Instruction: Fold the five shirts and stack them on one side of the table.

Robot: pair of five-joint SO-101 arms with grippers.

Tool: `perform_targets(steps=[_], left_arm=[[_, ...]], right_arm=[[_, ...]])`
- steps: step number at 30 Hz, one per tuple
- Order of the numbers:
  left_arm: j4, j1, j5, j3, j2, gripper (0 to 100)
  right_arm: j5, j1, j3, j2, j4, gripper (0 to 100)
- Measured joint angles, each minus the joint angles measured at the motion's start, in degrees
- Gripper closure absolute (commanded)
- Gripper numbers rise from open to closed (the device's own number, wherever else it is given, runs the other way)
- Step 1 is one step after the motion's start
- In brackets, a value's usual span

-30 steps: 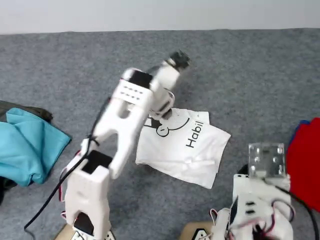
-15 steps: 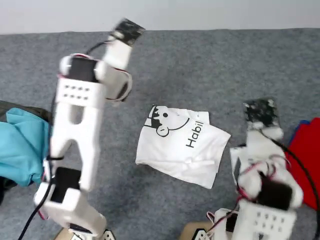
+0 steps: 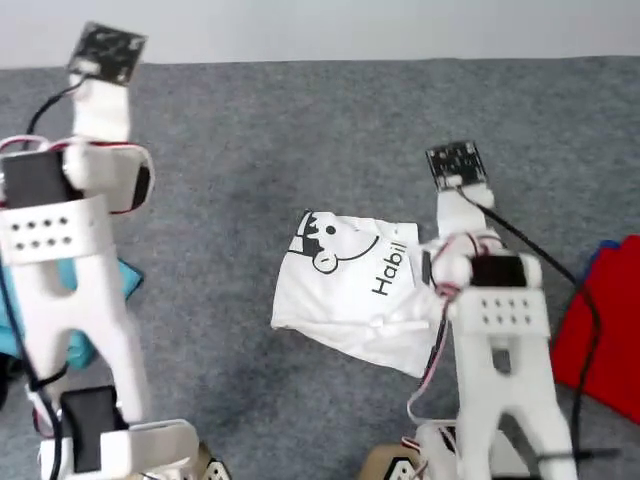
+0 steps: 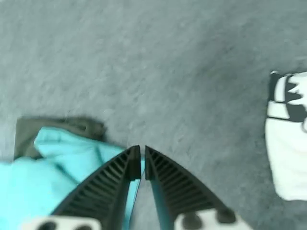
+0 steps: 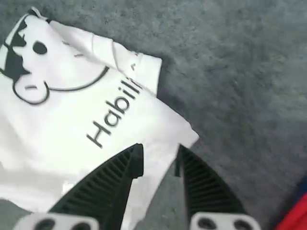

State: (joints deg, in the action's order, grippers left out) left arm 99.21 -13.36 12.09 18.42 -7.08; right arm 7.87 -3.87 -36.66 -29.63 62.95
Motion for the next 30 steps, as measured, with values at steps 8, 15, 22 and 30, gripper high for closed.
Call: perform_targets(steps=[8,15,22,30], left_arm=[[0.0,-5.71,0.0,-7.38,-3.52,98],[0.0,-8.79,0.09,-11.25,-6.86,98],[0.09,-10.29,0.09,-13.71,-7.3,98],[0.09,-10.29,0.09,-18.99,-7.3,98]], right_arm=[[-1.67,-8.97,14.86,18.9,-2.46,85.2],[-1.67,-15.56,26.81,33.41,-3.25,85.2],[-1.67,-19.16,38.51,46.51,-3.52,85.2],[-2.02,-20.31,44.92,54.77,-3.69,85.2]])
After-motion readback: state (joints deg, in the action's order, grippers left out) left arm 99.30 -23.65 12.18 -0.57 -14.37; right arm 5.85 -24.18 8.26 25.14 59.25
